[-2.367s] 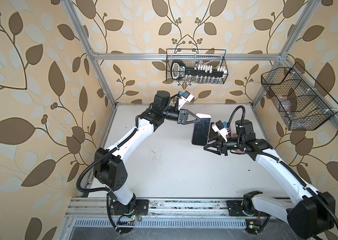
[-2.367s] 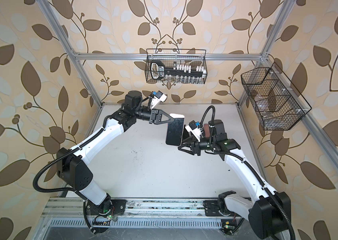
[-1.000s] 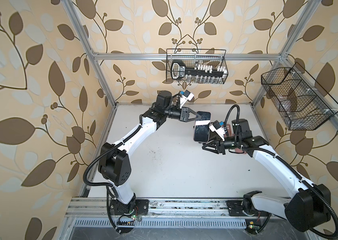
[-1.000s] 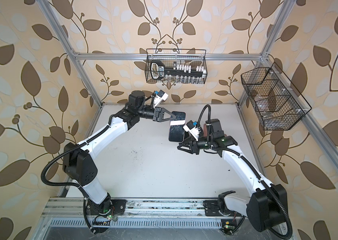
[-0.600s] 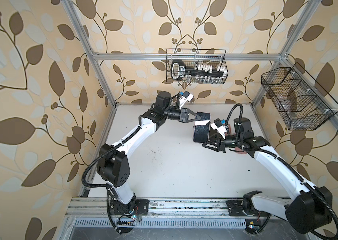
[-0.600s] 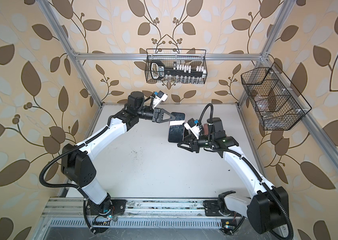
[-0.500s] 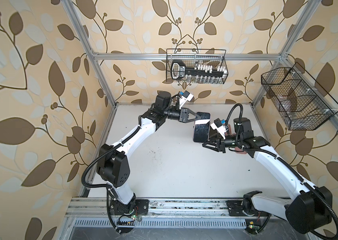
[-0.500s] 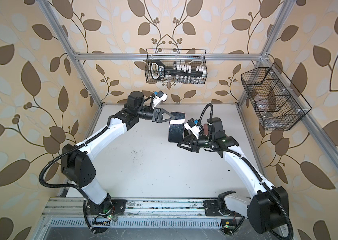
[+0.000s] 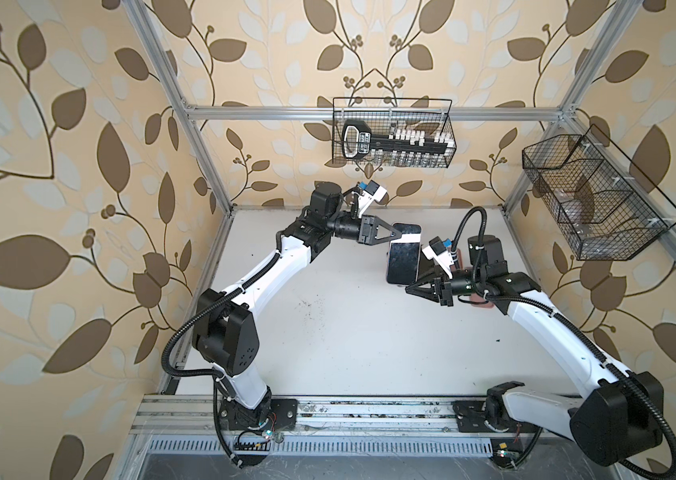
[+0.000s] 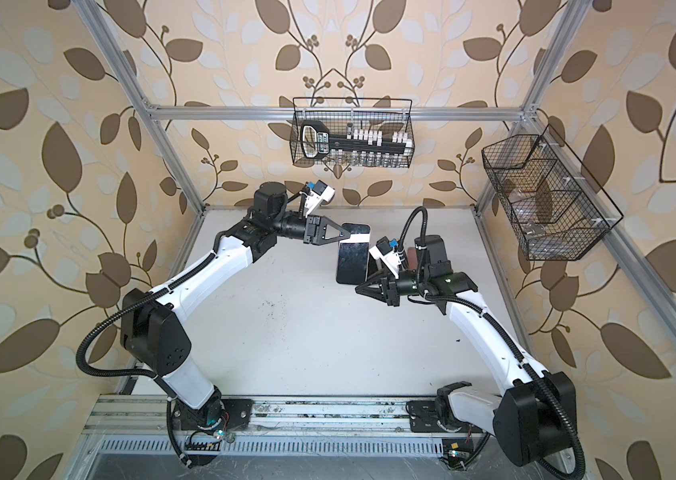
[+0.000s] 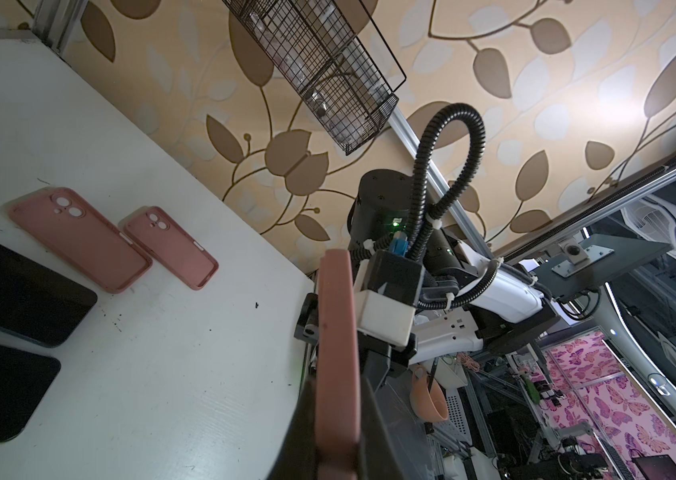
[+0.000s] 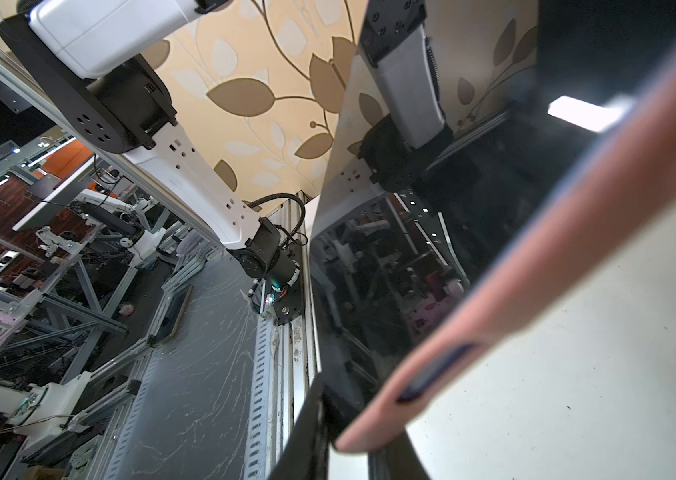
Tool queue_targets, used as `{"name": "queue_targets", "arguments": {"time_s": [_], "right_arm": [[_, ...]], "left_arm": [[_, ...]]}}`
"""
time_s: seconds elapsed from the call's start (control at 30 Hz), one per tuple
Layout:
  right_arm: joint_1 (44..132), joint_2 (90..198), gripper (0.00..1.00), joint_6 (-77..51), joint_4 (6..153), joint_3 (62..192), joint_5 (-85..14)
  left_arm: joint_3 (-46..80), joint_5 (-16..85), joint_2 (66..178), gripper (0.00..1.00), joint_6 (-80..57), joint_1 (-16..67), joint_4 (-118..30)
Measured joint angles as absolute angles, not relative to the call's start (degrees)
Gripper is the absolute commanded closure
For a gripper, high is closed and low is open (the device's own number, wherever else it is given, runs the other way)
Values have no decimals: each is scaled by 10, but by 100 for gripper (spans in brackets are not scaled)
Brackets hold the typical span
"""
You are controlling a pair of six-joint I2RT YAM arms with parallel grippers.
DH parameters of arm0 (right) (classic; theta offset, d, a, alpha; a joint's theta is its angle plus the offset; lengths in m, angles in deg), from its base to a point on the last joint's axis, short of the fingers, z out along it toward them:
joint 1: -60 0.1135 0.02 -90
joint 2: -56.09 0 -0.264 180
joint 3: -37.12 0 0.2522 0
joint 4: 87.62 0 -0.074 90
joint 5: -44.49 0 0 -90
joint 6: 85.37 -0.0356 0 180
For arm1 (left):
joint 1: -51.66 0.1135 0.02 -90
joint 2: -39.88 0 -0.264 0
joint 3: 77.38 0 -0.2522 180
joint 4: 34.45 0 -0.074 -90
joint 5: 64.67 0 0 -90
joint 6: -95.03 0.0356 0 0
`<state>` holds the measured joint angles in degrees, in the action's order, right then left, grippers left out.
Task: Take the phone out of the phone case
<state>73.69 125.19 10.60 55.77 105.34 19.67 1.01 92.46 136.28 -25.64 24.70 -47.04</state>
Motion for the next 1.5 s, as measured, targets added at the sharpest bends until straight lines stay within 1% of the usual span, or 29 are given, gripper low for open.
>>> {"name": "queue_targets", "arguments": {"time_s": [0.23, 0.33, 0.57, 0.77, 1.23, 1.43, 1.5], "right_arm": [[726, 1258, 90, 110, 558, 1059, 234], [719, 1260, 90, 113, 558, 1061, 249], [708, 1271, 91, 119, 557, 1061, 280], [705, 1274, 91, 125, 570, 1061, 297], [700, 1274, 88, 95, 681, 1032, 291], [697, 1272, 87, 61, 744, 1006, 278], [695, 1272, 86, 56, 748, 995, 255]], "left_arm": [[12, 913, 1362, 100, -308, 247, -445], [27, 903, 1360, 100, -357, 247, -410], [99, 877, 1354, 100, -502, 247, -275], [114, 861, 1346, 100, -557, 247, -235], [131, 827, 1342, 100, -625, 247, -186], [145, 812, 1342, 100, -655, 248, -157], [146, 802, 1342, 100, -696, 249, -132]]}}
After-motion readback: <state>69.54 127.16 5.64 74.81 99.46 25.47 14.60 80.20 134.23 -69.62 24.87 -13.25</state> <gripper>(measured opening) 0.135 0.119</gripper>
